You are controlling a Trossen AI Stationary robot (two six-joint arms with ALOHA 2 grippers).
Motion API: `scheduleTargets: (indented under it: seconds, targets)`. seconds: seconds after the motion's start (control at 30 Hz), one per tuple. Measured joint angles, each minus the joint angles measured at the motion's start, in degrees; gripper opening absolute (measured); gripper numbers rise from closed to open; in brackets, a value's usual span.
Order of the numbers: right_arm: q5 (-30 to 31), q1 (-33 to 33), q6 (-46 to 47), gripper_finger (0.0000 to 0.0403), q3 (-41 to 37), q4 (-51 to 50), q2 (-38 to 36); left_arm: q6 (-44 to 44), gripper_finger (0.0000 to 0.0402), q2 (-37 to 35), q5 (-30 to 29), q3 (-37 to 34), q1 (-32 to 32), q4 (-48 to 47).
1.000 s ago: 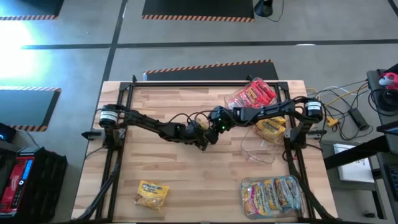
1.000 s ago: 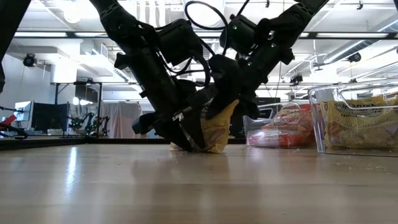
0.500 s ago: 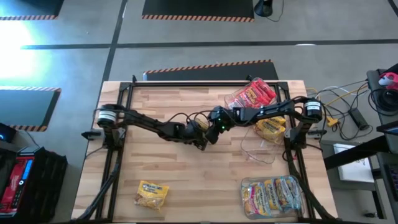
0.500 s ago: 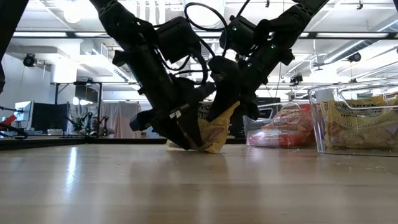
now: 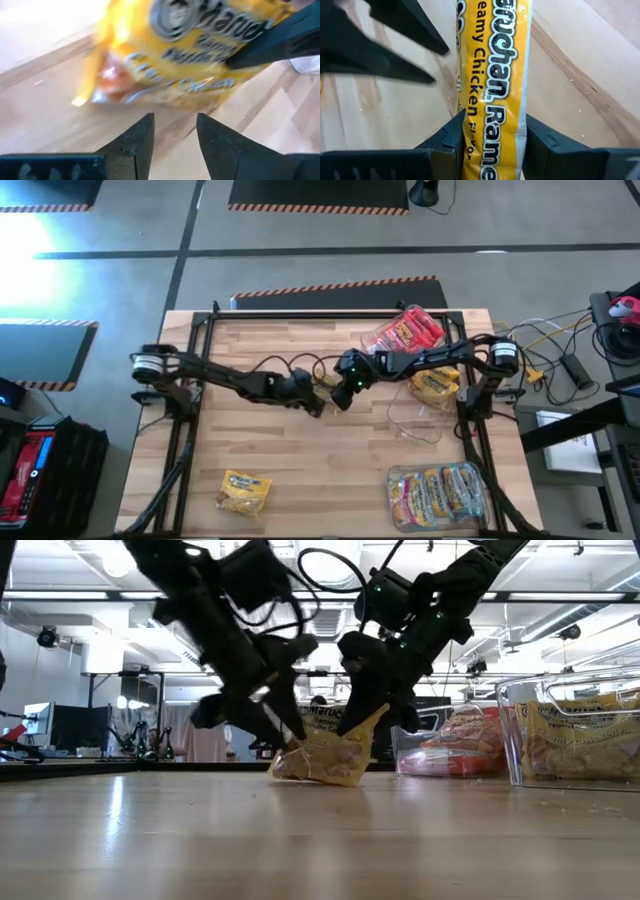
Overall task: Sort Maruchan noodles
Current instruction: Put the yellow noodle pack into the middle transparent bin
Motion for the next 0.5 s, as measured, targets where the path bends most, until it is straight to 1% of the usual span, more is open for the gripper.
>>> scheduleTargets:
  seconds: [0.2, 0.3, 0.43, 0.5]
  targets:
    - [0.29, -1.09, -0.14, 0.0118, 0.00, -0.65, -1.13, -5.06, 0.0131, -7.16, -2.88, -7.65, 0.00, -0.05]
    - [0.08, -1.29, -0.05, 0.0118, 0.00, -0.68, -2.38, -7.22, 0.0131, -9.83, -3.77, -11.01, 0.00, 1.47]
    - [-0.13, -1.40, 0.22, 0.0119, 0.03, -1.73, -5.03, -8.31, 0.0131, -11.71, -4.53, -12.89, 0.00, 3.37]
    - [-0.11, -1.65, 0.01, 0.0119, 1.02, -5.28, -6.53, -8.27, 0.0131, -11.71, -5.21, -12.99, 0.00, 3.36]
